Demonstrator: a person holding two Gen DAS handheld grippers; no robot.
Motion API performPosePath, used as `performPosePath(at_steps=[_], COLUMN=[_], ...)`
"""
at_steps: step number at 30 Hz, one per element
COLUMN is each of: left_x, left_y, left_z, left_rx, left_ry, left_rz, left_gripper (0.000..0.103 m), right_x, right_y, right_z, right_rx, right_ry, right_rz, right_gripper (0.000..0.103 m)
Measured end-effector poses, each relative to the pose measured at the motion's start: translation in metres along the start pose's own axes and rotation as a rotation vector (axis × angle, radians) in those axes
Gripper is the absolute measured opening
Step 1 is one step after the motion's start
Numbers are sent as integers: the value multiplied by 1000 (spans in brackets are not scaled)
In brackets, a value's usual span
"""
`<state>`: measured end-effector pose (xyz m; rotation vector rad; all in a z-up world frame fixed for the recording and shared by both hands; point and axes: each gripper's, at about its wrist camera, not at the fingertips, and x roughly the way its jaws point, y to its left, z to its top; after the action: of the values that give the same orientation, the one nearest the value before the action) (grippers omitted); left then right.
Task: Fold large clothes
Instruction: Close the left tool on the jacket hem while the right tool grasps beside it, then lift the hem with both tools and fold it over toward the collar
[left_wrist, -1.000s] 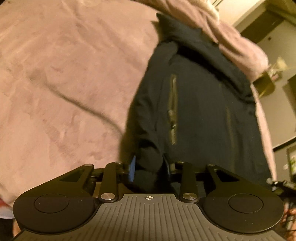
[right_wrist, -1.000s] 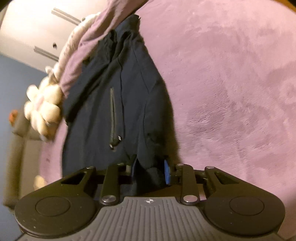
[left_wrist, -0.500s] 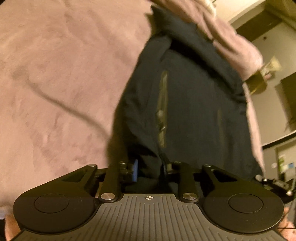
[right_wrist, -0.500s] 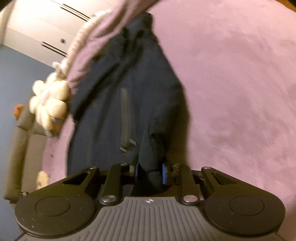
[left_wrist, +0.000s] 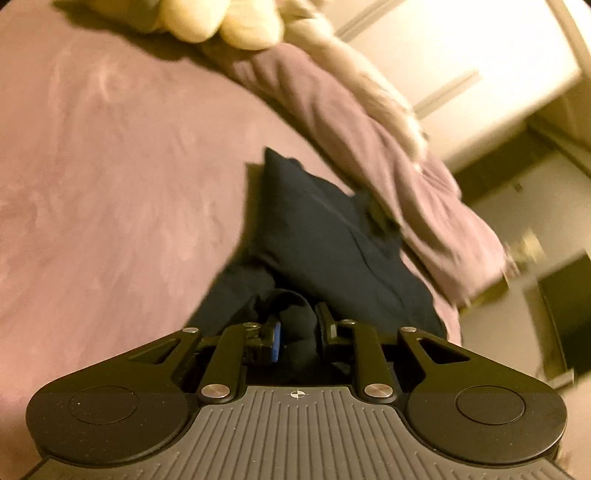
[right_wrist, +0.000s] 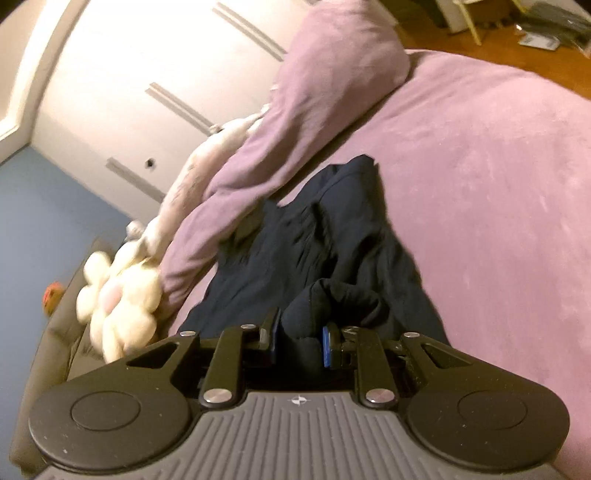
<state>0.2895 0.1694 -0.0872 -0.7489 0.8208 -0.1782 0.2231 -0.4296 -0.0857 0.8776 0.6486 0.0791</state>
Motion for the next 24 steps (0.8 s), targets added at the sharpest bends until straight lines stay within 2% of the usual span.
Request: performPosePath(at_steps=[4, 6, 10, 13, 16, 17, 18, 20, 22, 24], left_x=[45, 63, 86, 92, 82, 78, 72, 59, 58, 63], left_y=[-6, -3, 12, 23, 30, 30, 31, 33, 32, 26], left_z=[21, 27, 41, 50, 60, 63, 65, 68, 65, 59], left_rx=[-4, -18, -108, -179, -201, -206, -207, -184, -128, -32], left_ry=[18, 32, 80, 100, 77, 52, 18, -54, -52, -9], left_rz=[72, 98, 75, 49, -9, -25, -25, -12, -2, 13], left_gripper=[22, 24, 29, 38, 51, 58, 68, 78, 79, 80], right_x=[43, 55, 70, 70, 60, 56, 52, 44, 37, 42], right_y=[2, 0, -11, -19, -26, -28, -29, -29, -33, -22], right_z=[16, 17, 24, 28, 33, 32, 32, 32, 33, 32], right_rx=[-11, -5, 74, 122, 182, 188, 182, 164, 165, 14], right_ry=[15, 18, 23, 27, -22, -39, -67, -117, -155, -140], right_rz=[-72, -80, -66, -26, 55, 64, 59, 62, 70, -62], right_gripper=[21, 21, 26, 35, 48, 57, 63, 66, 68, 68])
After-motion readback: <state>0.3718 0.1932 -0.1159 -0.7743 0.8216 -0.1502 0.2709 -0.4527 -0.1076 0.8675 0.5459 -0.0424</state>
